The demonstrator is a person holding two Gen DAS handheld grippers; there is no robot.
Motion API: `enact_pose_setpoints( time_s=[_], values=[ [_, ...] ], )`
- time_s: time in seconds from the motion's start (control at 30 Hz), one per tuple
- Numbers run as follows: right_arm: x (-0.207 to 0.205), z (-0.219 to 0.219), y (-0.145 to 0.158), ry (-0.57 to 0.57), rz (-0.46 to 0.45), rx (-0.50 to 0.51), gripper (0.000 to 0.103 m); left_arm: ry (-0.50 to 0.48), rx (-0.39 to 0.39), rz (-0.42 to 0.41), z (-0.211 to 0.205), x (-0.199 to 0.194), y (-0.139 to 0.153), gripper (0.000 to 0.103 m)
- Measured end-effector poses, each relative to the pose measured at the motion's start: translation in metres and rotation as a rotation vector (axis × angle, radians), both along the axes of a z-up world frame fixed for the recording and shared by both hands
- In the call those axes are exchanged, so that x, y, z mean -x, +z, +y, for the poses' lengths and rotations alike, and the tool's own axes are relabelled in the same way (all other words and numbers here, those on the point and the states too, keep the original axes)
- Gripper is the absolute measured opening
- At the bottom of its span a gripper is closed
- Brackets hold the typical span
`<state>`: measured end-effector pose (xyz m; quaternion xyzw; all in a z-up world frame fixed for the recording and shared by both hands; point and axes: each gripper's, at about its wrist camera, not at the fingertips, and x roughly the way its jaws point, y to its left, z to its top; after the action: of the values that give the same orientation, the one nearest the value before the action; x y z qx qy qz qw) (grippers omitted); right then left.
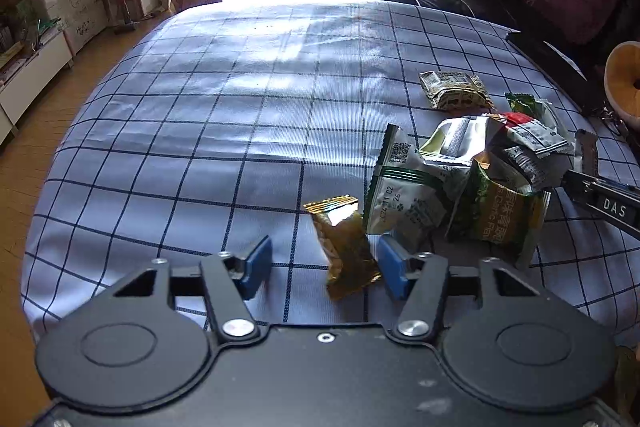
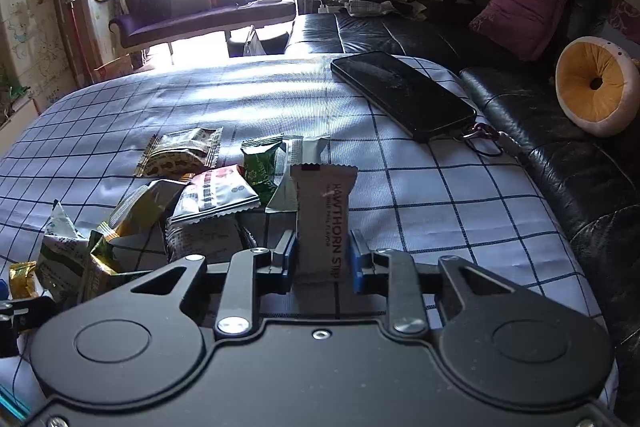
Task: Organize snacks
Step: 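Grasp the gold candy with the left gripper while the right grasps the white hawthorn bar, then carry both snacks to the gold tray and lower them inside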
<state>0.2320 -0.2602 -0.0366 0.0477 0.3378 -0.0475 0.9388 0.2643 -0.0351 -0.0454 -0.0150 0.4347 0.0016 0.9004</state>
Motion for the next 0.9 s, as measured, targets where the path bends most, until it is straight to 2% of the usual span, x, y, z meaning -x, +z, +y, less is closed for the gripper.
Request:
enact_pose_setpoints(
  time_s=[0.07,0.1,0.13,0.37,0.6,0.9],
  values=[
    [0.006,0.001,0.001,0.006,0.011,0.002,0.034,0.005,0.007,0.004,0.004,0.0,0.002,0.041],
    [0.009,0.002,0.001,0.01,0.017,0.004,0.034,0.011,0.009,0.005,0.006,0.001,0.002,0.033],
    [0.012,0.003,0.002,0.013,0.023,0.001,0.034,0.013,0.013,0.005,0.008,0.001,0.002,0.031],
    [0.034,0.001,0.005,0.018,0.075,-0.044,0.033,0.012,0.033,0.046,0.013,0.004,0.006,0.031],
    [0.052,-0.002,0.014,0.005,0.098,-0.115,0.033,0.018,0.107,0.102,0.025,0.019,0.01,0.029],
    [0.072,0.001,0.034,0.008,0.079,-0.173,0.033,0.0,0.117,0.085,0.033,0.053,0.027,0.026]
  ],
)
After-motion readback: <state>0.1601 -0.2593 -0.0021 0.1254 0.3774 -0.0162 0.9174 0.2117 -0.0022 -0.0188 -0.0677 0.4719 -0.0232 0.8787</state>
